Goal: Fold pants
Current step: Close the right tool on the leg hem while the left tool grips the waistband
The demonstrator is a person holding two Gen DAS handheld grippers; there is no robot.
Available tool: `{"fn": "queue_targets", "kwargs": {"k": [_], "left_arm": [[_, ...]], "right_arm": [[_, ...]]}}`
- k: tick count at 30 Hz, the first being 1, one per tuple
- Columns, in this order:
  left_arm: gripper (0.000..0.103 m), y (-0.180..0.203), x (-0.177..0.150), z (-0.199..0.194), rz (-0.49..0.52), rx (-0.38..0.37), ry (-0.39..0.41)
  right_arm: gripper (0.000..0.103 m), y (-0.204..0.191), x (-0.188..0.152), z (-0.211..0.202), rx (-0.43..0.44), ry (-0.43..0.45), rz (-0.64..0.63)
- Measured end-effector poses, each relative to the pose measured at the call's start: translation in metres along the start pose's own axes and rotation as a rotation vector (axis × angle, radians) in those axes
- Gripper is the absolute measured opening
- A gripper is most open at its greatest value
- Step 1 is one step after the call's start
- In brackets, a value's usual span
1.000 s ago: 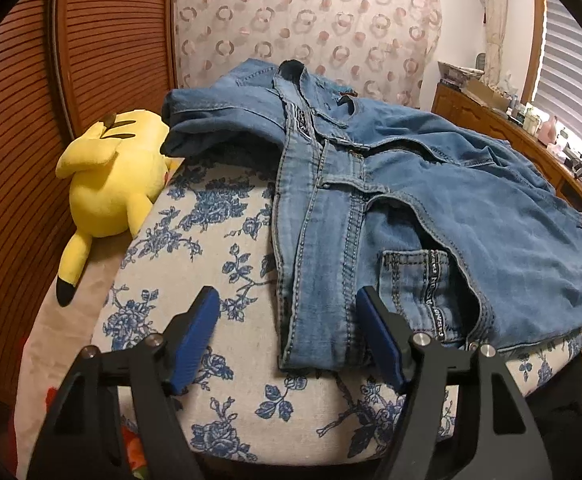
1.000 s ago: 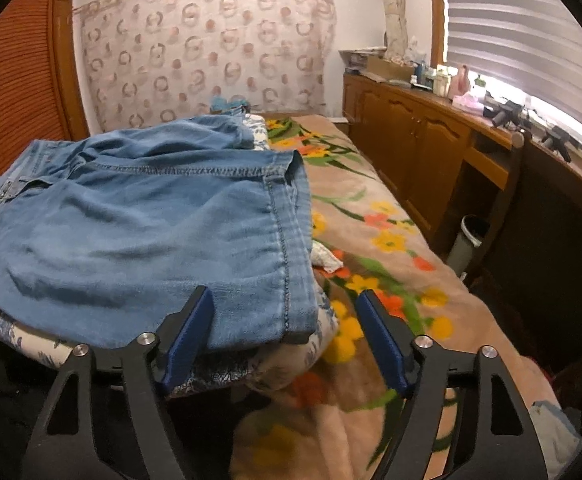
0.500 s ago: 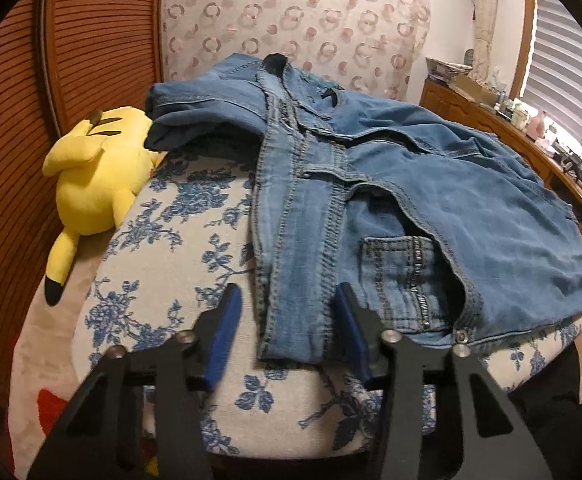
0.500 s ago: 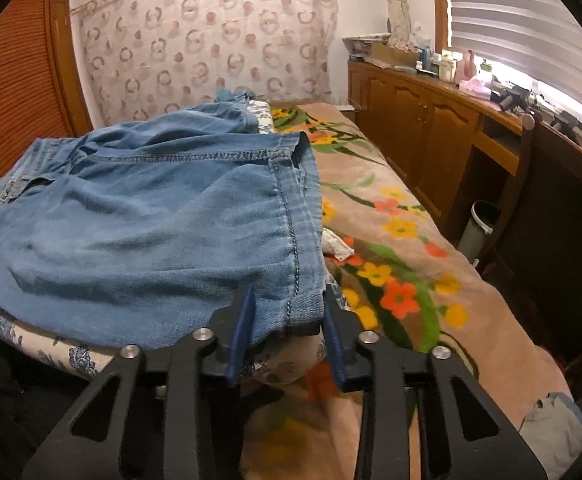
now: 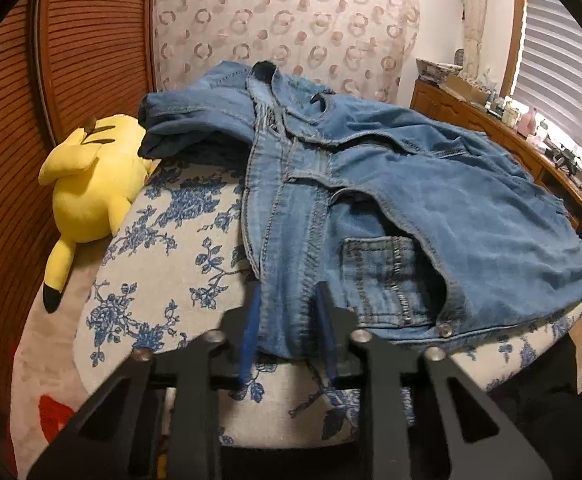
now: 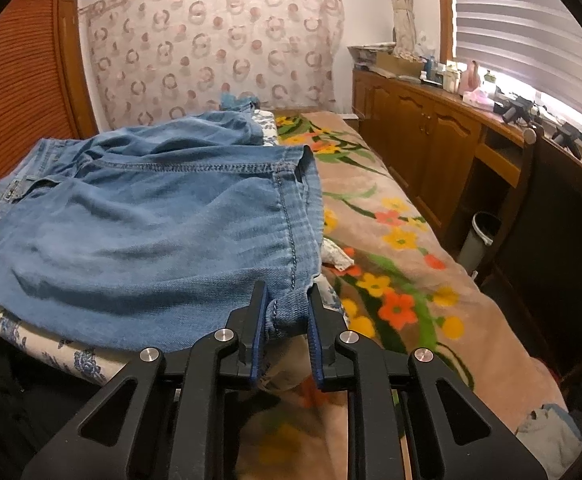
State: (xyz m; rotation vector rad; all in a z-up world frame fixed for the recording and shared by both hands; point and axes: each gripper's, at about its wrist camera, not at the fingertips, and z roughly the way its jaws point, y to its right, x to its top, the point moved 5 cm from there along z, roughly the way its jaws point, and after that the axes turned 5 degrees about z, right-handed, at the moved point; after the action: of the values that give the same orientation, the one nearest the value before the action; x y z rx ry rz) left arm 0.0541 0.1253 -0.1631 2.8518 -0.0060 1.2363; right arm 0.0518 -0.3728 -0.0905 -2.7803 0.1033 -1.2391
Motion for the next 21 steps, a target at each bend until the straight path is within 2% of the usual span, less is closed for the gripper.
{"fn": "queue_targets", "kwargs": {"k": [4, 21], "left_arm": [[0.005, 0.009, 0.001, -0.006, 0.039, 0.013, 0.005], [0.004, 0.005, 0.021, -0.075, 0.049, -0.004, 0.095]], "right_arm": [[0.015, -0.003, 0.003, -0.004, 0.007, 0.017, -0.004], [0.011, -0.022, 0.051, -0.045, 0.049, 0.143, -0.068]]}}
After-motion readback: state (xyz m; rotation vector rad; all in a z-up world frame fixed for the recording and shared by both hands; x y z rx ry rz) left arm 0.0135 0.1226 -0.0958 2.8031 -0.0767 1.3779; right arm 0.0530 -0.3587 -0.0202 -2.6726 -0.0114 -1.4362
